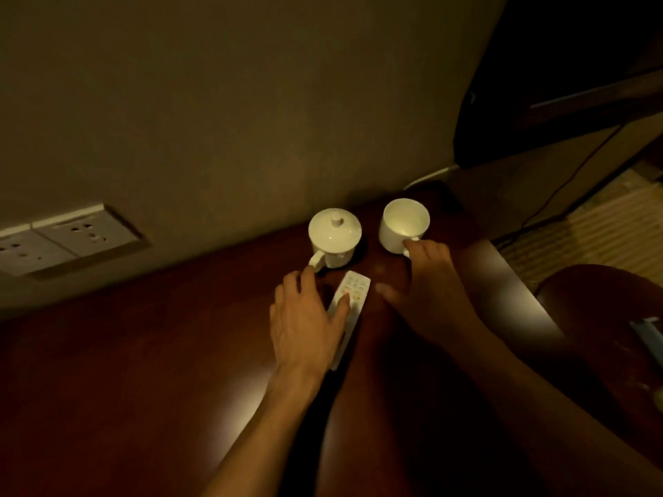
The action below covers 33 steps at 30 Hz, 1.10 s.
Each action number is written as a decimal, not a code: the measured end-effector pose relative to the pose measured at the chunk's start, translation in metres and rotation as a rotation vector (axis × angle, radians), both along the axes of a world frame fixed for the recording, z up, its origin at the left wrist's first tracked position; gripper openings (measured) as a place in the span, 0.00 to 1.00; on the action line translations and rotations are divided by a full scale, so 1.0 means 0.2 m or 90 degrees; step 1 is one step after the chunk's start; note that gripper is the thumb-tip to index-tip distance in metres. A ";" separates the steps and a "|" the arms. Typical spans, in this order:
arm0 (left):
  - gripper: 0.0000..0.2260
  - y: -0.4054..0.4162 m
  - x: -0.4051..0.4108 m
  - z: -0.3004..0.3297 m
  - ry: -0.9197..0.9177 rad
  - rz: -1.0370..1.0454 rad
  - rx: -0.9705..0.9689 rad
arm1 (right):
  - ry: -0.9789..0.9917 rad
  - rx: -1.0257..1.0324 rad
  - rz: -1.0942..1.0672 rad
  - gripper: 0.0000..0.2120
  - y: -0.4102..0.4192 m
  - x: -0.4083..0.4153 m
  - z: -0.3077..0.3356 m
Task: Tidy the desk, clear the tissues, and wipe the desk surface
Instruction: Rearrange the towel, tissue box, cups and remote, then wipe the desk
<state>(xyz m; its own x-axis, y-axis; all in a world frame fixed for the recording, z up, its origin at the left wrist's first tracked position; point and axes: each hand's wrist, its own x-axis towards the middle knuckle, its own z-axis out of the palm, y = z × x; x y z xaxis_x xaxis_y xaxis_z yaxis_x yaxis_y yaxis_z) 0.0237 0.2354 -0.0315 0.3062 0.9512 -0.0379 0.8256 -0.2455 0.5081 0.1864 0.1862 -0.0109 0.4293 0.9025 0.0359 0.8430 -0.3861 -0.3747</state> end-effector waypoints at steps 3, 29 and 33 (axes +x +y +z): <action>0.26 0.08 0.09 -0.01 -0.051 0.074 -0.042 | 0.055 0.071 -0.111 0.25 0.06 0.12 -0.08; 0.15 0.26 0.06 -0.19 -0.266 0.246 -0.161 | 0.396 0.039 -0.252 0.05 0.25 0.02 -0.24; 0.14 0.28 -0.23 -0.14 -0.273 0.305 -0.127 | 0.411 0.058 -0.194 0.09 0.27 -0.25 -0.18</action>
<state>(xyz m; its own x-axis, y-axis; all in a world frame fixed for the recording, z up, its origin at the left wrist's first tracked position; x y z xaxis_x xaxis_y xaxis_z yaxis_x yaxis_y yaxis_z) -0.0216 0.2918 -0.0595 -0.1205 0.9731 -0.1964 0.5343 0.2303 0.8133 0.1360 0.2402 -0.0471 0.6224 0.7450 -0.2402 0.3020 -0.5117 -0.8044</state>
